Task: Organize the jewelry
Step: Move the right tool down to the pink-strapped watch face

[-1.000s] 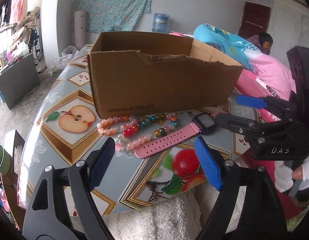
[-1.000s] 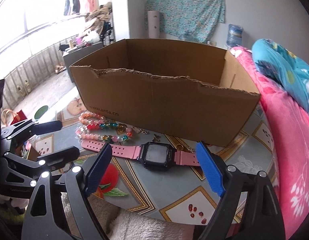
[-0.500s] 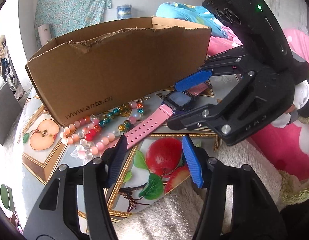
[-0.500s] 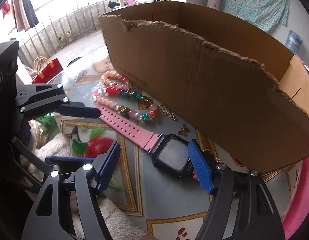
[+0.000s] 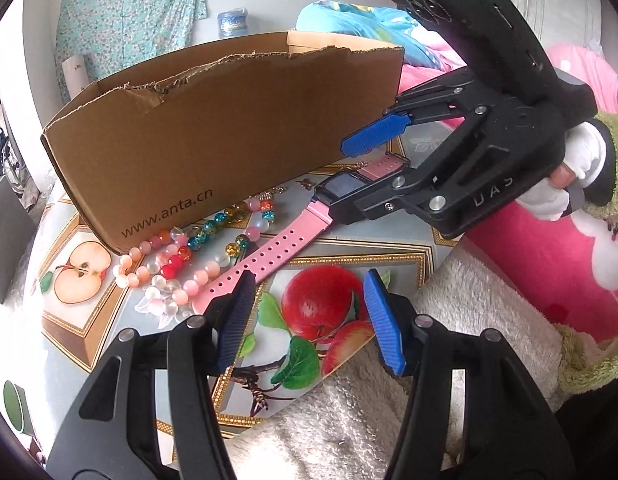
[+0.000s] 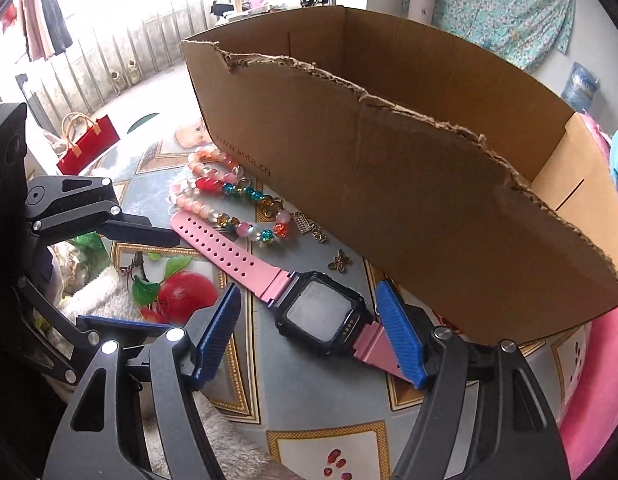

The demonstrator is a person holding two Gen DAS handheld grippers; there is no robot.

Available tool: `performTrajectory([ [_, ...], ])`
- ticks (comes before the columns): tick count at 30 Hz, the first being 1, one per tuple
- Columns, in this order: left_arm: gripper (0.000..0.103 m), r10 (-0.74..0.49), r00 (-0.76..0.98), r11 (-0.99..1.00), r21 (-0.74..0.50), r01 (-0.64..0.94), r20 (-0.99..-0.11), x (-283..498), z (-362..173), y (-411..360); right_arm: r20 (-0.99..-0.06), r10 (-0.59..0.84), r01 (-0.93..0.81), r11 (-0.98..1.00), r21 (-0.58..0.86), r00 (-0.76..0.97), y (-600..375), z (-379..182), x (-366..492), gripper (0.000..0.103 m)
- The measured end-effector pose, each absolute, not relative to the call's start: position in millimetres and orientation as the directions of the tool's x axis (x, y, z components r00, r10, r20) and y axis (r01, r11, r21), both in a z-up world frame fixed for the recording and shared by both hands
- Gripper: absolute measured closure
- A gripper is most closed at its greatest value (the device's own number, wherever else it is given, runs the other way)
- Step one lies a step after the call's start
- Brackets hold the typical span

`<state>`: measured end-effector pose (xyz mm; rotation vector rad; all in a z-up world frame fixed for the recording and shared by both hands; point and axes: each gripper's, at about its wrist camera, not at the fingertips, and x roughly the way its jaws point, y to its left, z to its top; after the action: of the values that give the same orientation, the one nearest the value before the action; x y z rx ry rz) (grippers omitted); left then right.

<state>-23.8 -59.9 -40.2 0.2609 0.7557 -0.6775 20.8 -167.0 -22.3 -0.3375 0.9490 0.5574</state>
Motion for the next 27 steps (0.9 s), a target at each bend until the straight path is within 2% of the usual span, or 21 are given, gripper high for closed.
performTrajectory([
  [8, 0.049, -0.458, 0.541, 0.753, 0.015, 0.657, -0.706, -26.6, -40.1, -66.8, -0.867, 0.275, -0.653, 0.754, -0.074, 0.416, -157.3, -28.7, -7.4, 0.034],
  [16, 0.049, -0.454, 0.543, 0.753, 0.022, 0.658, -0.706, -29.6, -38.3, -69.1, -0.857, 0.208, -0.63, 0.76, -0.161, 0.471, -157.2, -36.3, -12.9, 0.034],
  [23, 0.049, -0.433, 0.566, 0.763, 0.049, 0.644, -0.702, -31.5, -36.9, -71.6, -0.873, 0.283, -0.658, 0.751, -0.055, 0.396, -165.5, -37.8, -2.8, 0.034],
  [27, 0.049, -0.426, 0.586, 0.77, 0.063, 0.635, -0.69, -33.0, -35.8, -72.7, -0.882, 0.297, -0.646, 0.763, -0.01, 0.364, -175.0, -35.1, 3.8, 0.044],
])
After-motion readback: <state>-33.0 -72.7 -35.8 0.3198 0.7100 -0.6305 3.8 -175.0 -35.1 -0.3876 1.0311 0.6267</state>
